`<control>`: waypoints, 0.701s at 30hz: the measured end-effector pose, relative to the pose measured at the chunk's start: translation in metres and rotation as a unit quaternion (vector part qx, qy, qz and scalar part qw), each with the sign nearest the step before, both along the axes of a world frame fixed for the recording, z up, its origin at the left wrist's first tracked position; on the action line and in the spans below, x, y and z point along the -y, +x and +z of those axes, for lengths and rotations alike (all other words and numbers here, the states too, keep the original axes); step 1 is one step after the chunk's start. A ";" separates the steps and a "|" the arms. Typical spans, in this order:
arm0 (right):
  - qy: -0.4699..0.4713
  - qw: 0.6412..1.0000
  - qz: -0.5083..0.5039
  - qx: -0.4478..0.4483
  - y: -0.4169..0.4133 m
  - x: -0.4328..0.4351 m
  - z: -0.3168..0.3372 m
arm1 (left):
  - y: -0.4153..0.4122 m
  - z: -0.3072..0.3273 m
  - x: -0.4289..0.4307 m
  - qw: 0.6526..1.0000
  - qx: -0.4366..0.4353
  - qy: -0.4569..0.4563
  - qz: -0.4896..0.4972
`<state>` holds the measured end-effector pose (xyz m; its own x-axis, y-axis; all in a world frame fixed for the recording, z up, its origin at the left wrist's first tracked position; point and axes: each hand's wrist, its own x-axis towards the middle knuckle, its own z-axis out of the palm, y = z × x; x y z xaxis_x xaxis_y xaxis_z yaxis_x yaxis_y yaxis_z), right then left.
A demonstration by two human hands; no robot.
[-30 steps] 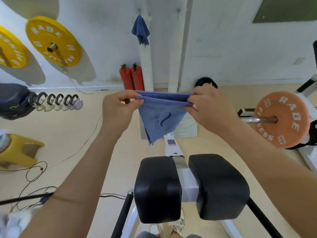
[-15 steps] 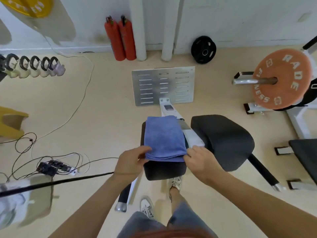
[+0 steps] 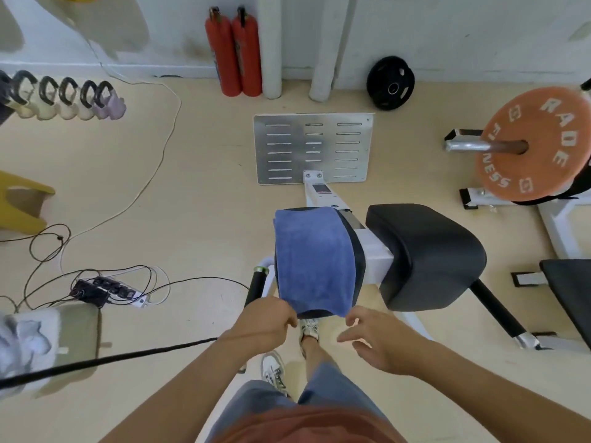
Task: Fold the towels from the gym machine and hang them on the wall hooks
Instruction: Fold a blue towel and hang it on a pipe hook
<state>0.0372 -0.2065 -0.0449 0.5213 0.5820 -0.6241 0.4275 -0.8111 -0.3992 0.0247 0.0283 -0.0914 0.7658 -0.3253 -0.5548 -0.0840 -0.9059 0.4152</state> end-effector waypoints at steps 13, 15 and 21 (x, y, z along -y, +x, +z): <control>0.055 0.849 -0.518 -0.089 0.209 -0.049 -0.067 | 0.167 -0.040 -0.017 0.829 -0.093 -0.131 0.535; 0.057 0.846 -0.517 -0.114 0.224 -0.052 -0.080 | 0.174 -0.047 -0.018 0.816 -0.121 -0.135 0.550; 0.023 0.853 -0.477 -0.211 0.253 -0.060 -0.096 | 0.190 -0.059 -0.030 0.781 -0.182 -0.169 0.573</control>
